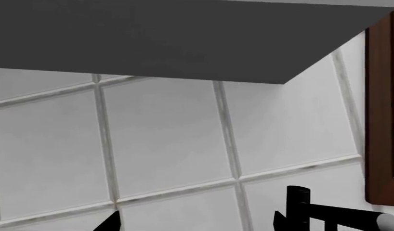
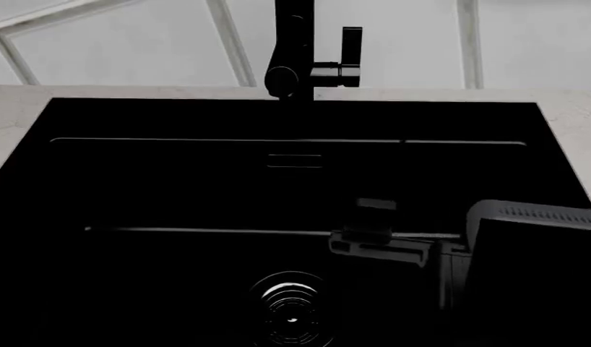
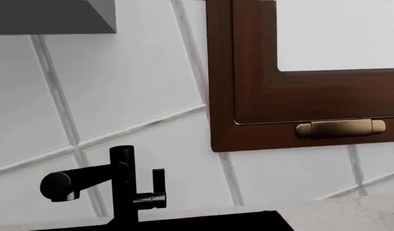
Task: Turn the sink spout to the right.
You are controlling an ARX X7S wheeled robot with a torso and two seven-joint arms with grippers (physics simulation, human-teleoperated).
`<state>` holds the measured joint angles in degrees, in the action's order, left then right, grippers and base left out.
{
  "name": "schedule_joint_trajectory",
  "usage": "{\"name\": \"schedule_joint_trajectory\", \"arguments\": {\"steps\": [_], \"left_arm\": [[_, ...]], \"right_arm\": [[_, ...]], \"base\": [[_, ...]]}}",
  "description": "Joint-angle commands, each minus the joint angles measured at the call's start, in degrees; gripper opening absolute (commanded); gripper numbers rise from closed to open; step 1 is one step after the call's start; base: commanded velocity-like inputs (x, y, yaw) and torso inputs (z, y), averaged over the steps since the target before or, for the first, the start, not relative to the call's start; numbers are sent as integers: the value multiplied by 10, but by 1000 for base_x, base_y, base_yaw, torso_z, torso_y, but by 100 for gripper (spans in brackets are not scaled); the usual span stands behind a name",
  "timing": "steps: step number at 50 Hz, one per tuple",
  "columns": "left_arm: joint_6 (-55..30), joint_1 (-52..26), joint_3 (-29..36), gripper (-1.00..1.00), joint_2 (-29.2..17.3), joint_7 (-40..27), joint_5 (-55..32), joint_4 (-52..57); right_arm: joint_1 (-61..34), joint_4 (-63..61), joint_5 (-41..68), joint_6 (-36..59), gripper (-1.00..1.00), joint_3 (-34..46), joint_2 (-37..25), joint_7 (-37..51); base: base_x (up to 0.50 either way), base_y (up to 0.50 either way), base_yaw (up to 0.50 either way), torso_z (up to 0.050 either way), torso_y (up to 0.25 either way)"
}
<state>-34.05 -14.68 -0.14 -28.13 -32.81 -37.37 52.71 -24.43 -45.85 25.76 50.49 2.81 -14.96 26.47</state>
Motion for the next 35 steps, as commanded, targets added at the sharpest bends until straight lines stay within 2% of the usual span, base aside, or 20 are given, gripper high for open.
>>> {"name": "schedule_joint_trajectory", "arguments": {"steps": [1, 16, 35], "left_arm": [[1, -1, 6, 100, -3, -1, 1, -2], [5, 1, 6, 100, -7, -2, -4, -1], [11, 3, 8, 100, -10, -3, -4, -4]], "right_arm": [[-71, 19, 11, 43, 100, 48, 26, 14], [-76, 57, -6, 11, 100, 130, 46, 0], [-78, 56, 1, 8, 100, 134, 45, 8]], "base": [[0, 0, 0, 0, 0], [0, 0, 0, 0, 0], [0, 0, 0, 0, 0]]}}
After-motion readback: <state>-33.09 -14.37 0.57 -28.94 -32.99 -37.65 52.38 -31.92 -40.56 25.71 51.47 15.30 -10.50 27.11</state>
